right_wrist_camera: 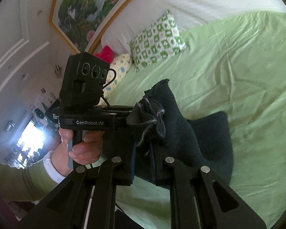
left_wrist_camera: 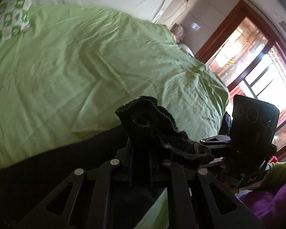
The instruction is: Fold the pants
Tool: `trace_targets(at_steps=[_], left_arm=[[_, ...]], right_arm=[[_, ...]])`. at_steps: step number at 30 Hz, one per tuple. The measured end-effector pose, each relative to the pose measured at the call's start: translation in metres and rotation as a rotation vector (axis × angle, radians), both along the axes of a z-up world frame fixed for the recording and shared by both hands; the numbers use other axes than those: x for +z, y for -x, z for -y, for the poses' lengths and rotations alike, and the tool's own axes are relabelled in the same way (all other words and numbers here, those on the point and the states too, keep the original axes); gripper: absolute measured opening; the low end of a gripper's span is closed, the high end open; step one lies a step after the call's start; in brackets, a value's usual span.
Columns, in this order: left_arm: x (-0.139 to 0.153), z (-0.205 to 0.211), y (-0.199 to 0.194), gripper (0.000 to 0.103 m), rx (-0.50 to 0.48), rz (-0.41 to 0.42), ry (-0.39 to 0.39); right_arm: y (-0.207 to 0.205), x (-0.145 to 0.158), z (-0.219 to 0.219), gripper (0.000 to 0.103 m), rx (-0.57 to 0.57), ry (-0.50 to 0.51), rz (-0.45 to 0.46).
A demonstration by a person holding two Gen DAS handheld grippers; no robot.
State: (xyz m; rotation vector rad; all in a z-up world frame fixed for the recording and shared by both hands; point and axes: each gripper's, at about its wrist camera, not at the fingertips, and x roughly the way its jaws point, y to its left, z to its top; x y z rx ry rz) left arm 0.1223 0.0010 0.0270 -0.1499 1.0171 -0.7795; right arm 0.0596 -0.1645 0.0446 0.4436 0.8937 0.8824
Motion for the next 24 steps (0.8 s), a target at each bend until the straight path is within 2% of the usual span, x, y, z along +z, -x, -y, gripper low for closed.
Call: trace_targets(at_steps=[9, 14, 21, 24], left_arm=[[-0.018, -0.018, 0.005, 0.013, 0.035, -0.017, -0.042], [-0.023, -0.038, 0.014, 0.013, 0.102, -0.037, -0.060], [-0.017, -0.078, 0.041, 0.013, 0.248, -0.038, -0.039], [-0.013, -0.094, 0.057, 0.013, 0.310, -0.030, -0.021]], right_arm=[[-0.003, -0.019, -0.013, 0.016, 0.049, 0.012, -0.047], [-0.004, -0.027, -0.023, 0.017, 0.072, 0.042, -0.060], [-0.001, -0.028, -0.039, 0.039, 0.110, 0.077, -0.052], [0.001, -0.025, -0.044, 0.041, 0.121, 0.068, -0.057]])
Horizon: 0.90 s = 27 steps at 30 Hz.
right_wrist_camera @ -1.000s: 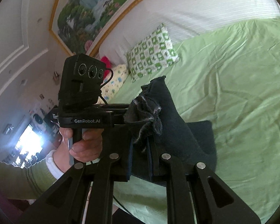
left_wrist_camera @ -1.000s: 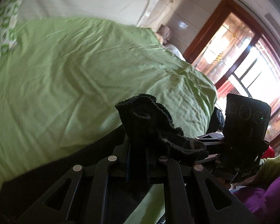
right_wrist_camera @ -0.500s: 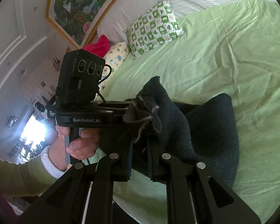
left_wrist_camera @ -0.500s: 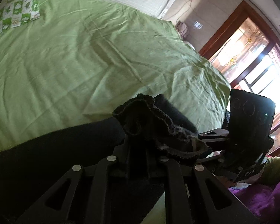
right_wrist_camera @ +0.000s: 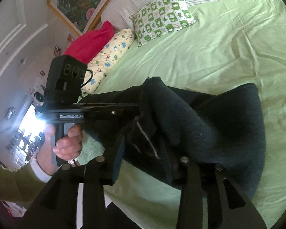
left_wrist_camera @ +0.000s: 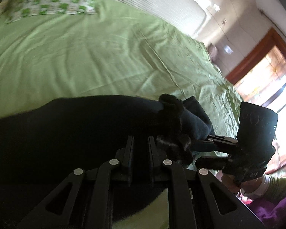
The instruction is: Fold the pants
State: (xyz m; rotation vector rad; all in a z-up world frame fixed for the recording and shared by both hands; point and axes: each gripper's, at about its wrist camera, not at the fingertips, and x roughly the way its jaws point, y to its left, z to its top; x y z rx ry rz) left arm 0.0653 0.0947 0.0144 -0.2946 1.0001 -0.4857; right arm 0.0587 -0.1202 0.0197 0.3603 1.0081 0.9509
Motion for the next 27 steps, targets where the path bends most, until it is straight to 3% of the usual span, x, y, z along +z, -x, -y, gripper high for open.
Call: trace_targets(at_steps=[13, 18, 25, 27], left_arm=[[0.008, -0.044, 0.046, 0.017, 0.210, 0.012, 0.062], [0.012, -0.049, 0.056, 0.035, 0.265, 0.018, 0.054], [0.024, -0.059, 0.074, 0.038, 0.353, 0.050, 0.068], [0.025, -0.067, 0.080, 0.046, 0.403, 0.050, 0.080]], right_arm=[[-0.002, 0.036, -0.018, 0.042, 0.056, -0.052, 0.051], [-0.006, 0.039, -0.028, 0.042, 0.073, -0.048, 0.047], [-0.006, 0.041, -0.048, 0.043, 0.118, -0.051, 0.047], [-0.007, 0.044, -0.054, 0.043, 0.133, -0.050, 0.053]])
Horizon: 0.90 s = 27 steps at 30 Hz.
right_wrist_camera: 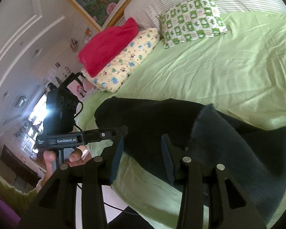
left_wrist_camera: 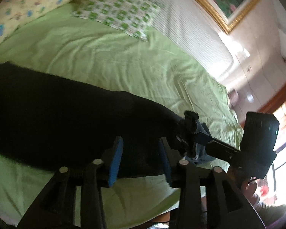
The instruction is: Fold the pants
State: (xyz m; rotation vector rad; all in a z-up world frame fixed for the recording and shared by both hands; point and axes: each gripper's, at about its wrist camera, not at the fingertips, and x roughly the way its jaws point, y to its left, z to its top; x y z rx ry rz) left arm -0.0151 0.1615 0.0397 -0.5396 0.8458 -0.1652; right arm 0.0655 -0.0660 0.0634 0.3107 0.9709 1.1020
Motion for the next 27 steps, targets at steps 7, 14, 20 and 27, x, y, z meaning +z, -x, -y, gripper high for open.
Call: trace_targets(at_steps=[7, 14, 20, 27], left_arm=[[0.002, -0.035, 0.035, 0.046, 0.187, -0.003, 0.054], [-0.003, -0.056, 0.064, 0.051, 0.312, 0.001, 0.047], [-0.006, -0.068, 0.081, 0.051, 0.400, -0.015, 0.013], [-0.010, -0.089, 0.099, 0.053, 0.488, -0.012, 0.040]], right_arm=[[-0.009, 0.009, -0.031, 0.045, 0.067, 0.013, 0.035], [-0.015, 0.012, -0.068, 0.050, 0.127, 0.002, 0.016], [-0.017, 0.013, -0.107, 0.050, 0.182, 0.013, 0.006], [-0.032, 0.012, -0.143, 0.050, 0.221, 0.028, -0.008]])
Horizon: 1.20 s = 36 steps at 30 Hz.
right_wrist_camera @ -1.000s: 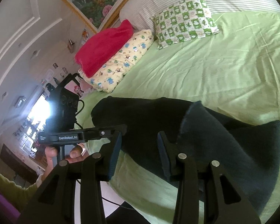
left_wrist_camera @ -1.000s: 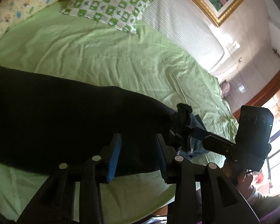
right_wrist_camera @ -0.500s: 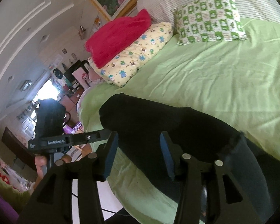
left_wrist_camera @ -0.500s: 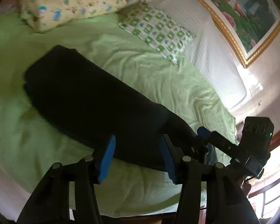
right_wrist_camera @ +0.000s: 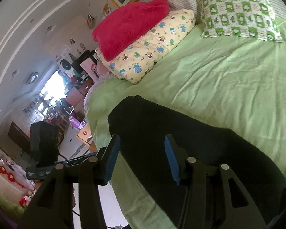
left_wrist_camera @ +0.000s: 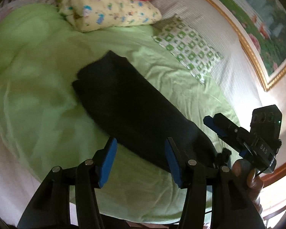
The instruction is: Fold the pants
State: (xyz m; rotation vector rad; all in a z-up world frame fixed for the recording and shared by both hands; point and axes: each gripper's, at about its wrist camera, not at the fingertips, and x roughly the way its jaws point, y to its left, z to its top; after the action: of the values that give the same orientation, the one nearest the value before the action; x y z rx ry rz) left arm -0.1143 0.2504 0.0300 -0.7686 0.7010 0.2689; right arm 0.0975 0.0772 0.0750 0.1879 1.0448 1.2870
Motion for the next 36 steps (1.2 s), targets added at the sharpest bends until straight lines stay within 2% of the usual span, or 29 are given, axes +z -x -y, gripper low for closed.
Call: trace_targets(at_steps=[6, 12, 21, 34, 36], left_arm=[[-0.010, -0.024, 0.008, 0.053, 0.084, -0.010, 0.033], [-0.023, -0.047, 0.007, 0.055, 0.147, -0.004, 0.095], [-0.047, -0.065, 0.004, 0.055, 0.203, 0.008, 0.211], [-0.052, -0.080, -0.008, 0.054, 0.233, 0.014, 0.214], [-0.053, -0.081, -0.011, 0.048, 0.238, 0.015, 0.211]], right_arm=[[-0.011, -0.002, -0.034, 0.050, 0.051, 0.026, 0.010], [-0.024, -0.009, -0.073, 0.050, 0.112, 0.062, 0.036], [-0.048, -0.025, -0.133, 0.050, 0.218, 0.096, 0.023], [-0.047, -0.048, -0.189, 0.050, 0.362, 0.171, 0.022], [-0.048, -0.052, -0.195, 0.050, 0.377, 0.178, 0.015]])
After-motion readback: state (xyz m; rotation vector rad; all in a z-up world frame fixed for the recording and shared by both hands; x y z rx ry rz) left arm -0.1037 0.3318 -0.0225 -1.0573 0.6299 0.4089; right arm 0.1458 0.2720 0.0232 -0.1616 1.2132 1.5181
